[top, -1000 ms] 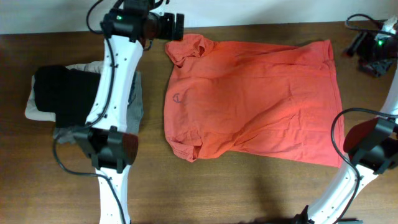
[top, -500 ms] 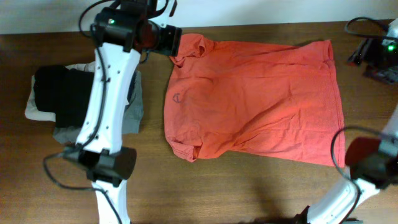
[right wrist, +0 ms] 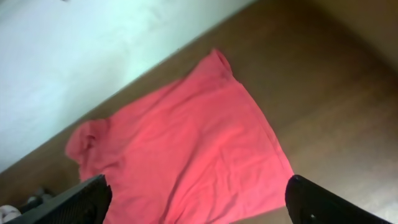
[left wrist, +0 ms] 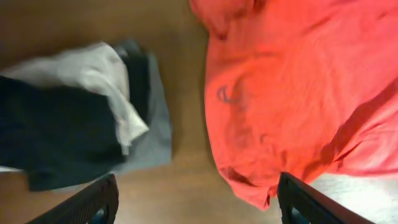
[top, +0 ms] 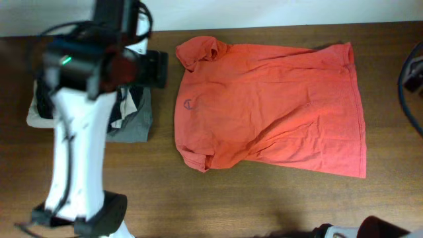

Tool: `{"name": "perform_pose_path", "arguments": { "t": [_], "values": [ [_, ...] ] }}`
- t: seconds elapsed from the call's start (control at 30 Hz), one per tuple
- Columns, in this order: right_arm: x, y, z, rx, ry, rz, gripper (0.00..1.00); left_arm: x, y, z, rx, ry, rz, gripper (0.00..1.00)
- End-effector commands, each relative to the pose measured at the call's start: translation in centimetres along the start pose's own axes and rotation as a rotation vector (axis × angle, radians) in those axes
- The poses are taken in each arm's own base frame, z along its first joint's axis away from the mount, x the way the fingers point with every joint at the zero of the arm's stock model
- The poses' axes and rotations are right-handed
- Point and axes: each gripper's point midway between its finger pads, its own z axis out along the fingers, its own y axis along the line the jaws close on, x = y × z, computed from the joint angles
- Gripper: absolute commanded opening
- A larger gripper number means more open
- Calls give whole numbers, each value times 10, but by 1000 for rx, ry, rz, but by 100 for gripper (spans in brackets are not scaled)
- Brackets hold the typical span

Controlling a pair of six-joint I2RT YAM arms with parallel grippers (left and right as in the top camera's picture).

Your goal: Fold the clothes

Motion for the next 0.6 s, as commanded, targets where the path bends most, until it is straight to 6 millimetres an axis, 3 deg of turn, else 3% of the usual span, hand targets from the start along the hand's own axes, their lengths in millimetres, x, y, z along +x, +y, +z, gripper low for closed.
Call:
{"name": "perform_pose_path", "arguments": {
  "t": [0.0, 0.1, 0.2, 0.3, 0.57],
  "values": [
    [16, -16, 51, 62, 169, 57, 95, 32, -21, 74, 73, 214, -21, 82],
    [33, -20, 73, 66, 267, 72, 94, 56, -41, 112, 168, 310, -62, 84],
    [49, -21, 90, 71, 340, 46, 93, 87, -58, 138, 254, 422, -140, 87],
    [57, -18, 99, 67, 374, 30, 93, 123, -71, 156, 313, 544, -204, 87],
    [55, -10, 103, 52, 357, 5, 93, 208, -96, 190, 403, 798, -432, 87]
  ]
}}
